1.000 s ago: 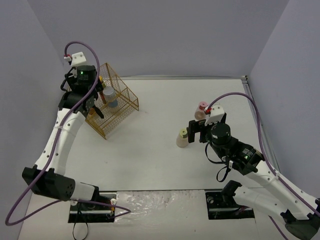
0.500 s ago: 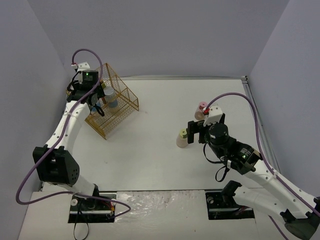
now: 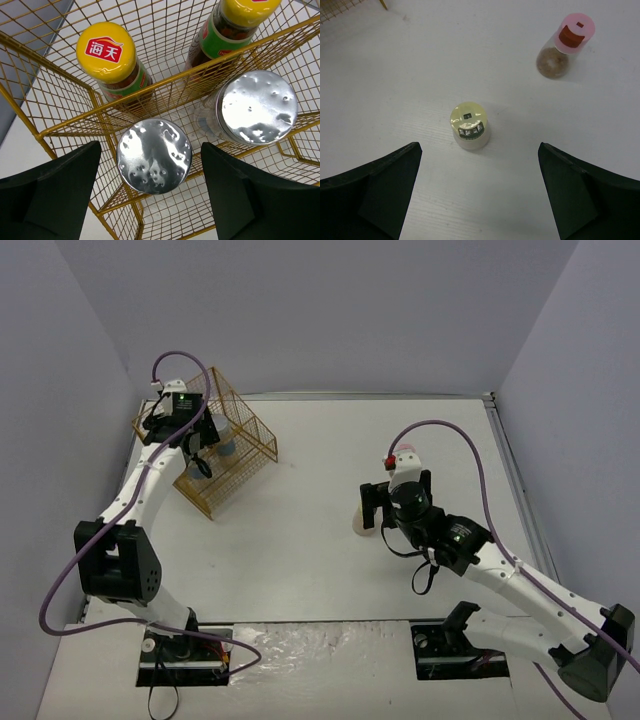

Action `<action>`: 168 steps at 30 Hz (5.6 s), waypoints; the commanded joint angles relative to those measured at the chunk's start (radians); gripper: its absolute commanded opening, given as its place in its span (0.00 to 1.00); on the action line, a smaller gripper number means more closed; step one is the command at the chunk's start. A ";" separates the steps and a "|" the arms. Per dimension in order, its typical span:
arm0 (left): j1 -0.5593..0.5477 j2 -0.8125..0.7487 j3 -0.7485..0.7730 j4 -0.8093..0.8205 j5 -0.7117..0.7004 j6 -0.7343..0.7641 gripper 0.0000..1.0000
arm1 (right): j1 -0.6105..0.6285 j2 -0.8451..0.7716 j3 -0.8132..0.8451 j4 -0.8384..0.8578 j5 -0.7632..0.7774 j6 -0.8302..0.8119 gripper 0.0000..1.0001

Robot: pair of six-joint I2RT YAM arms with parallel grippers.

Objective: Organize the condiment bottles

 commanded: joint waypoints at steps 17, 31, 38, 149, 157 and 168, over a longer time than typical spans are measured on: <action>0.004 -0.466 -0.145 -0.034 0.370 0.164 0.97 | -0.074 0.343 -0.063 0.302 -0.091 -0.012 0.80; -0.001 -0.681 -0.457 0.053 0.451 0.162 0.97 | -0.131 0.433 -0.051 0.350 -0.173 -0.071 0.53; -0.001 -0.723 -0.512 0.117 0.491 0.168 0.97 | -0.127 0.457 -0.009 0.351 -0.238 -0.092 0.17; 0.031 -0.777 -0.535 0.071 0.327 0.167 0.97 | -0.576 0.862 0.407 0.331 -0.219 0.021 0.52; 0.031 -0.776 -0.537 0.077 0.340 0.166 0.97 | -0.445 0.824 0.369 0.328 -0.232 0.002 0.14; 0.031 -0.786 -0.542 0.089 0.363 0.169 0.97 | 0.011 0.800 0.405 0.325 -0.241 -0.047 0.12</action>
